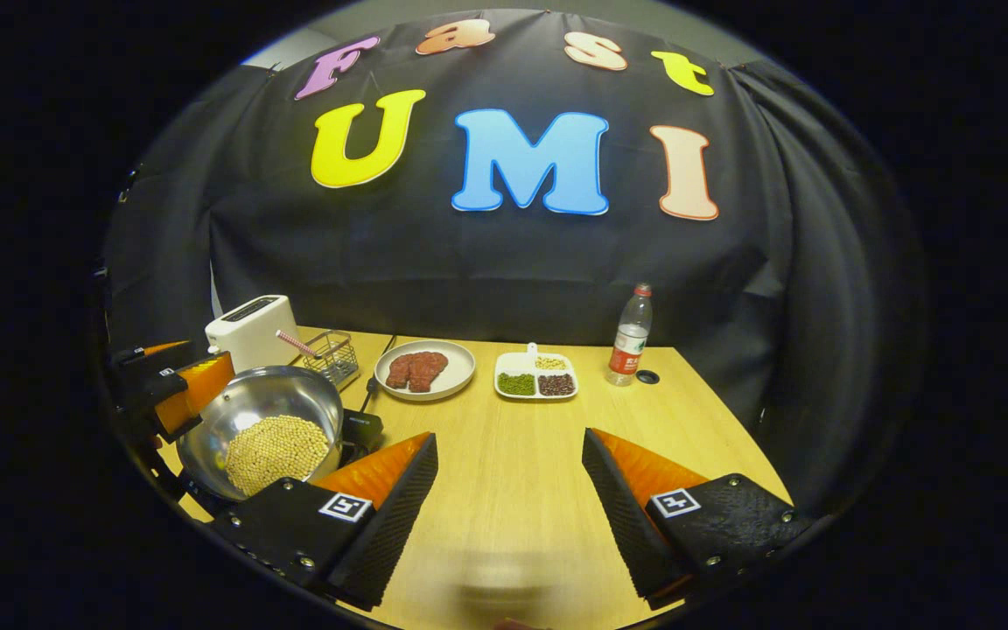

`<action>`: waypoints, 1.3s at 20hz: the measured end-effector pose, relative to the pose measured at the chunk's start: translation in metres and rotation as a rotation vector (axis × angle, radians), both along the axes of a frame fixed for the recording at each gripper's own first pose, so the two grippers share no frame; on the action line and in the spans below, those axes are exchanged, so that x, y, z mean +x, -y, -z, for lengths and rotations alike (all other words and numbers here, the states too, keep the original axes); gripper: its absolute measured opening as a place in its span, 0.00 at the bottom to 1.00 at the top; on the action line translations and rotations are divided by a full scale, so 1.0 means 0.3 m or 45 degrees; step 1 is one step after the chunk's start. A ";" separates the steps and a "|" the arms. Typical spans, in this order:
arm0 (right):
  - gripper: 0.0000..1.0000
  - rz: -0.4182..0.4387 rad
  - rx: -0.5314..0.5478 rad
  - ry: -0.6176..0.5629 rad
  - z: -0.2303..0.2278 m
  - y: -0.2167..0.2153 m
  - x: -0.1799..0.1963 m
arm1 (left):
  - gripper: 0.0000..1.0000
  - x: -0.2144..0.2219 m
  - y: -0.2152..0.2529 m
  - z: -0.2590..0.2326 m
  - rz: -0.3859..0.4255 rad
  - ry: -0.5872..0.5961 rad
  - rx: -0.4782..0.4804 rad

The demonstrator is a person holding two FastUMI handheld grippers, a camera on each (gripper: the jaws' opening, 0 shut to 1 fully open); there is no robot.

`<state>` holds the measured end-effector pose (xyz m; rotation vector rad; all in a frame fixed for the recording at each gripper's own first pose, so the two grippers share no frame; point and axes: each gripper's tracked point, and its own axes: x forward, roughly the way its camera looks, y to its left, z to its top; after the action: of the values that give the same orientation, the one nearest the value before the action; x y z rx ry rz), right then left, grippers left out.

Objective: First push the handle of the pot to place it horizontally, then grasp the pot with both hands and set it on the induction cooktop.

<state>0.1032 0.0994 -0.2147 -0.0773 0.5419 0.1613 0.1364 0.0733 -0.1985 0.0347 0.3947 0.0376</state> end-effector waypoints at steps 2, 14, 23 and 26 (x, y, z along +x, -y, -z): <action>1.00 0.014 -0.001 0.034 -0.034 0.080 -0.011 | 1.00 -0.017 0.107 -0.040 0.027 0.027 0.000; 1.00 0.073 0.034 0.284 -0.361 0.355 -0.167 | 0.98 -0.237 0.405 -0.428 0.082 0.282 -0.038; 1.00 0.135 0.076 0.372 -0.520 0.331 -0.426 | 1.00 -0.478 0.300 -0.596 0.098 0.374 -0.046; 1.00 0.149 0.061 0.419 -0.560 0.349 -0.493 | 0.99 -0.547 0.267 -0.606 0.101 0.389 -0.031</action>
<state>-0.0447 -0.0053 -0.0466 -0.0246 0.2134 0.0455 -0.0278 -0.0068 -0.0166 0.0200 0.0878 -0.0403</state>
